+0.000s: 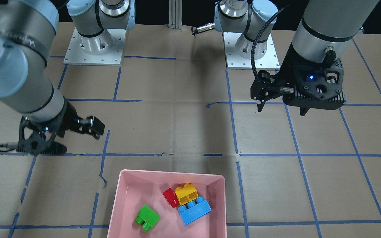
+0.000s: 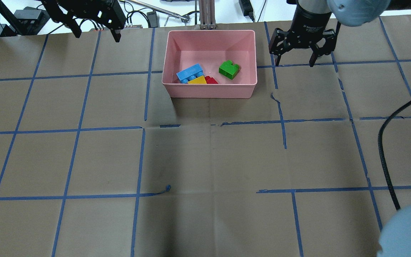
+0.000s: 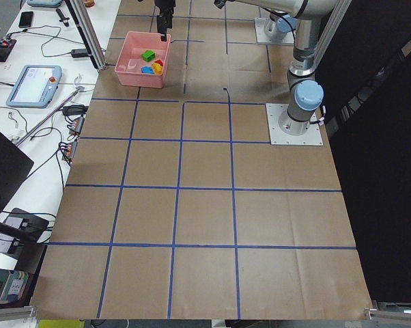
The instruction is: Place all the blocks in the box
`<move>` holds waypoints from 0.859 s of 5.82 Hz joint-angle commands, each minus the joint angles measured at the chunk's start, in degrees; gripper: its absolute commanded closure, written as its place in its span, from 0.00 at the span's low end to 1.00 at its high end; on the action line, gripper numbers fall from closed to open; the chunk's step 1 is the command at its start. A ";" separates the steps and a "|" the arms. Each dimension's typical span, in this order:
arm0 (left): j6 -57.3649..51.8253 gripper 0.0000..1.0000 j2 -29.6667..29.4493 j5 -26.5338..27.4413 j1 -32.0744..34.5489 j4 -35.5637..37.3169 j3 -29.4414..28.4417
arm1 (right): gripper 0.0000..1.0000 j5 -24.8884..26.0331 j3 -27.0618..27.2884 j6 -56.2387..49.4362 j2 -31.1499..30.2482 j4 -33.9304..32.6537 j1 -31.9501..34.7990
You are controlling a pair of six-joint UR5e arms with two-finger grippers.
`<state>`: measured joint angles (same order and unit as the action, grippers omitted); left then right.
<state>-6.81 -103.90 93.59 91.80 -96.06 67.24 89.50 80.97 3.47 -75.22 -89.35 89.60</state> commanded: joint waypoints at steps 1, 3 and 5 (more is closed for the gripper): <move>0.04 0.00 0.01 0.01 0.04 -0.01 0.00 | 0.00 1.99 4.63 0.57 -11.14 8.87 -0.13; 0.04 0.00 0.01 0.01 0.04 -0.10 0.00 | 0.00 2.00 3.85 0.40 -11.79 9.02 -0.22; 0.04 0.00 0.10 0.01 -0.04 -0.10 0.00 | 0.00 0.95 3.76 0.31 -11.79 8.58 -0.13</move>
<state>-6.77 -103.85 93.60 91.83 -96.15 67.24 90.93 84.82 3.85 -86.97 -80.52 89.44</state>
